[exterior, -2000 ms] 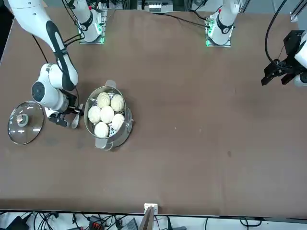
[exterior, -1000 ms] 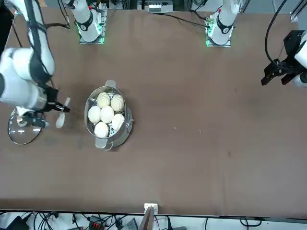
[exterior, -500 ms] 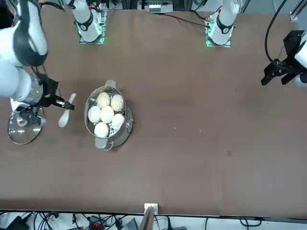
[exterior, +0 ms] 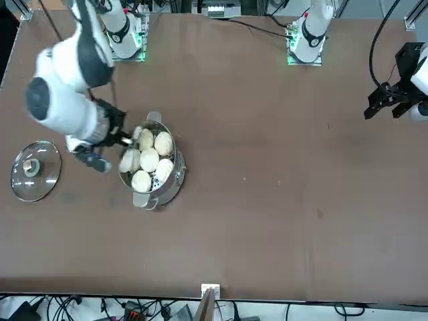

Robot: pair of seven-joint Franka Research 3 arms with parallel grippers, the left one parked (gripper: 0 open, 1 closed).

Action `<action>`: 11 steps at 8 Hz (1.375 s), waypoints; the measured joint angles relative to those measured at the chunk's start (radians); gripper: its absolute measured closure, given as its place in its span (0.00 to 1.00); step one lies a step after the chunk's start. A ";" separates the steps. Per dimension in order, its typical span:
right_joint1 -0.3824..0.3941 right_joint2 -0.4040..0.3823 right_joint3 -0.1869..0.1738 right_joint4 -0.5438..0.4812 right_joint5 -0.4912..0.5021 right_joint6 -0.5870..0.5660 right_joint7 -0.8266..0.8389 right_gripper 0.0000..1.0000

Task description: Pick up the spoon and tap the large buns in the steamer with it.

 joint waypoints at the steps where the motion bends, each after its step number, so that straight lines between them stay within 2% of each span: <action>1: 0.025 0.019 0.000 0.000 0.002 0.015 0.022 0.82; 7: 0.046 0.077 -0.001 0.000 0.005 0.024 0.029 0.82; 11: 0.046 0.071 -0.002 0.010 0.005 0.023 0.048 0.82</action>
